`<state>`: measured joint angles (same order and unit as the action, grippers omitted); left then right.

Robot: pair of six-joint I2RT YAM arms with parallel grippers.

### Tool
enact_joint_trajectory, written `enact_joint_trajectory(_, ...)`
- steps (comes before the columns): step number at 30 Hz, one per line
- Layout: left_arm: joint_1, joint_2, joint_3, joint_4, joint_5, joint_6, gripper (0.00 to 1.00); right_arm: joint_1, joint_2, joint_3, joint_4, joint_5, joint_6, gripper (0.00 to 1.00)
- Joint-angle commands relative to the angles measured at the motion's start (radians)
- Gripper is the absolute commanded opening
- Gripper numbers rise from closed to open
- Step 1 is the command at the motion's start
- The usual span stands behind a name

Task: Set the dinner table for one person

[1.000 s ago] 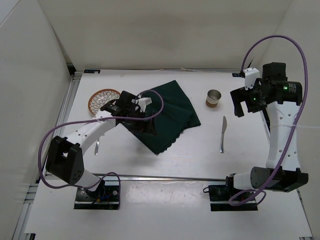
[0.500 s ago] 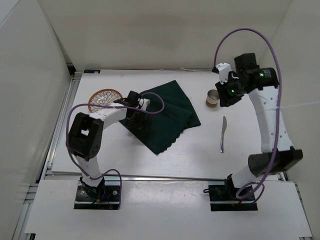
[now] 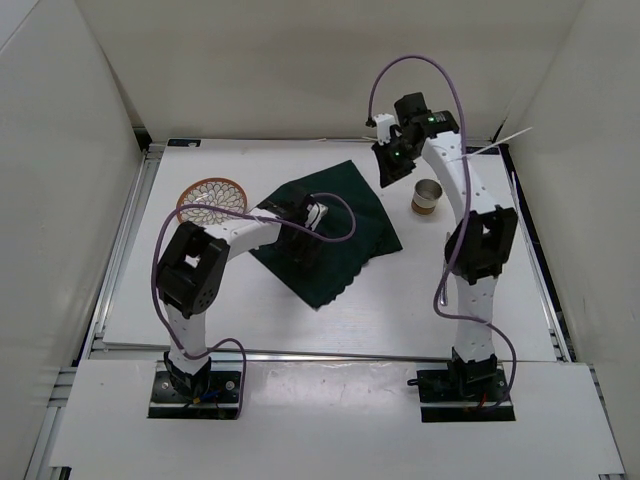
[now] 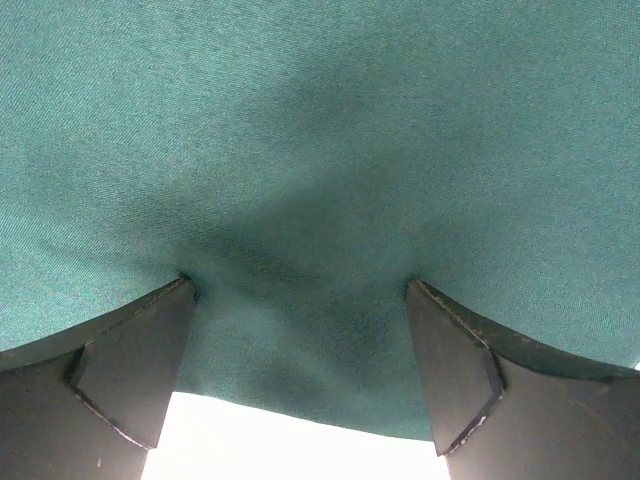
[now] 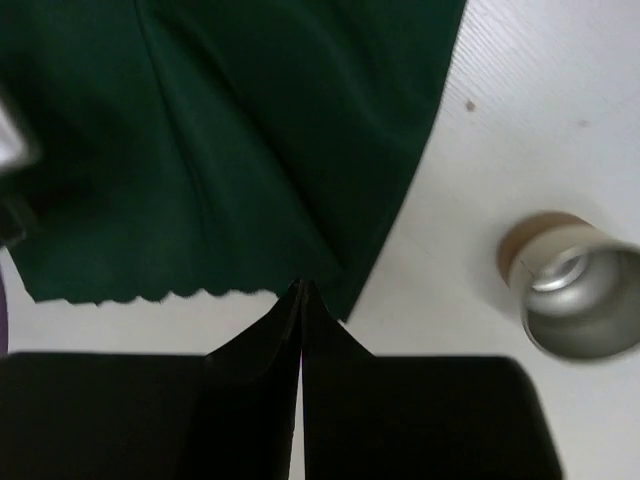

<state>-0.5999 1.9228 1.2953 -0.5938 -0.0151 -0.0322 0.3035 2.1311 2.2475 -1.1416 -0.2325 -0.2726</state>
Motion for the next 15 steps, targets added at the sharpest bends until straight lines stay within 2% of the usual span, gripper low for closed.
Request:
enact_joint_trajectory(1,-0.024,0.001,-0.036,-0.047,0.003,0.017,0.96,0.000,0.099,0.093,0.122,-0.108,0.101,0.00)
enact_joint_trajectory(3,-0.035,-0.008,-0.047,-0.070,-0.008,0.017,0.96,0.000,0.153,0.174,0.121,-0.187,0.139,0.00)
enact_joint_trajectory(5,-0.044,-0.018,-0.070,-0.080,-0.008,0.026,0.96,0.000,0.205,0.175,0.160,-0.267,0.150,0.00)
enact_joint_trajectory(8,-0.054,-0.039,-0.079,-0.089,-0.031,0.037,0.96,0.009,0.286,0.196,0.183,-0.307,0.193,0.00)
enact_joint_trajectory(15,-0.084,-0.082,-0.097,-0.098,-0.051,0.075,0.95,0.028,0.394,0.186,0.210,-0.143,0.222,0.00)
